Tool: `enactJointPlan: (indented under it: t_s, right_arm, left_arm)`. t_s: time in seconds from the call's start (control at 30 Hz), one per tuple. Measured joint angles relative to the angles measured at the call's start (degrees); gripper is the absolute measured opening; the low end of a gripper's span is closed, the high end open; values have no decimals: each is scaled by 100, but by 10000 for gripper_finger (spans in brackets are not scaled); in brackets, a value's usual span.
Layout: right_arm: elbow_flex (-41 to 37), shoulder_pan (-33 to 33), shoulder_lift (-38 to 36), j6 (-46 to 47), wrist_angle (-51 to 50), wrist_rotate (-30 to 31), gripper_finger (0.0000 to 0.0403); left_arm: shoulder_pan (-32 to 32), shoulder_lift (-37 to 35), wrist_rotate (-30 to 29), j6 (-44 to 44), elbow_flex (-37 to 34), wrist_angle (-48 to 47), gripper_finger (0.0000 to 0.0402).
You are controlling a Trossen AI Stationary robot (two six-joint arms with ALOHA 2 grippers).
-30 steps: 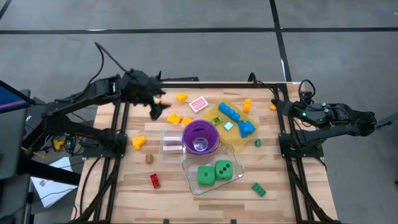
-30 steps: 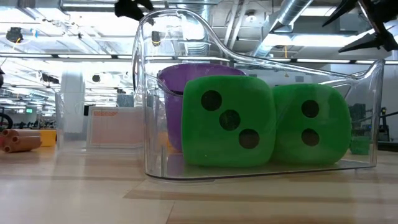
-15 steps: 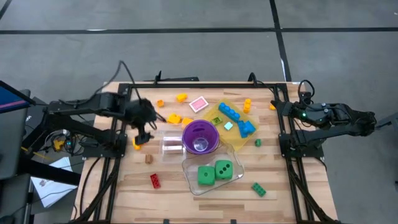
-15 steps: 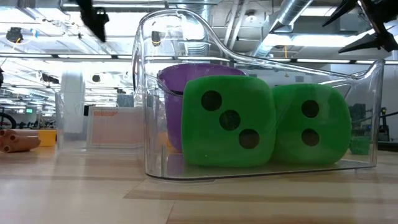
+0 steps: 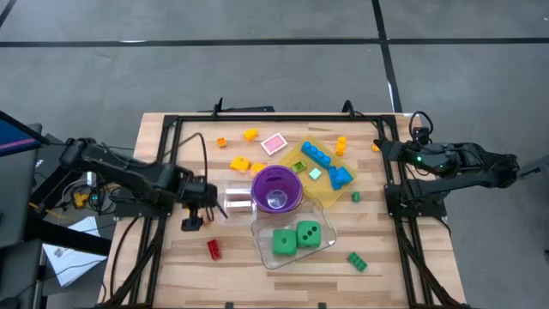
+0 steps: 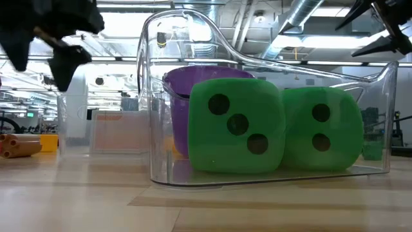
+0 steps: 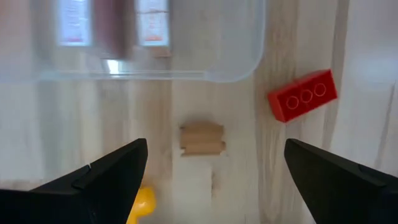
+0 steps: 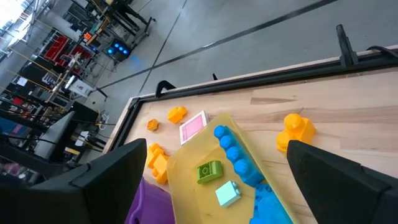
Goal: Pick & Place Toys
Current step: Put the small brown game piece into the yellow bin
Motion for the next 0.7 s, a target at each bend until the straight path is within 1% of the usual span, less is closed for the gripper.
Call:
enactJointPlan:
  t_s: [0.17, 0.53, 0.7]
  right_arm:
    - [0, -4, 0, 18, -103, 60, 379]
    - [0, -2, 0, 72, -236, 119, 379]
    - [2, -2, 0, 83, -235, 119, 379]
  left_arm:
    - [-279, 0, -299, -456, -532, 520, 372]
    - [-498, 0, -565, -655, -1293, 1404, 369]
    - [-504, 2, -565, -845, -1495, 1450, 368]
